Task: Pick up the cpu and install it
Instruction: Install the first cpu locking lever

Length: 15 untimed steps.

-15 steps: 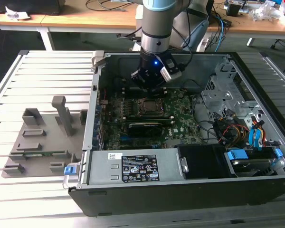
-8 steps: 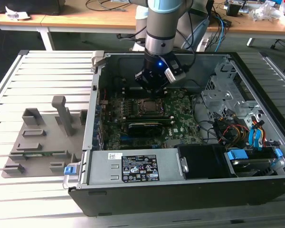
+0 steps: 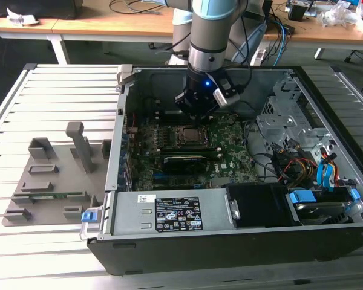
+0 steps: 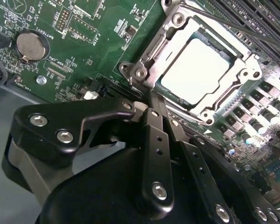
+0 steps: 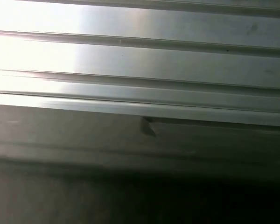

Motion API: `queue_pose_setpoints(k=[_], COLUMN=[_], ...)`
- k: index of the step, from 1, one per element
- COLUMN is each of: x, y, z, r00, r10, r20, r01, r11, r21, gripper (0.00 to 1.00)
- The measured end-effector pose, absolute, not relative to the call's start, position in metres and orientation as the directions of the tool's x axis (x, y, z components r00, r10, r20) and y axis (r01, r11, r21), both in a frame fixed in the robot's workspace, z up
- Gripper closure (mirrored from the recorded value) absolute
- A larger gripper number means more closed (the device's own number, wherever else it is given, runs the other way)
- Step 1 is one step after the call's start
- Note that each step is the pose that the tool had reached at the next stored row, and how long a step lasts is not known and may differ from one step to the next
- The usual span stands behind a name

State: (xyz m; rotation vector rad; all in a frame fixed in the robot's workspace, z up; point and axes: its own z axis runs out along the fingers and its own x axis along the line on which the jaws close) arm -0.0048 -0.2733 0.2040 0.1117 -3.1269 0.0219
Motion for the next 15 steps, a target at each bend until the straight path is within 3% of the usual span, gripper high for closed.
queue_pose_setpoints(k=[15], x=[0.0011], y=[-0.2736], z=[0.2073], r00=[-0.997], r10=[-0.074], r20=[0.009], r01=[-0.074], r11=[0.997], r21=[0.012], gripper=[0.89])
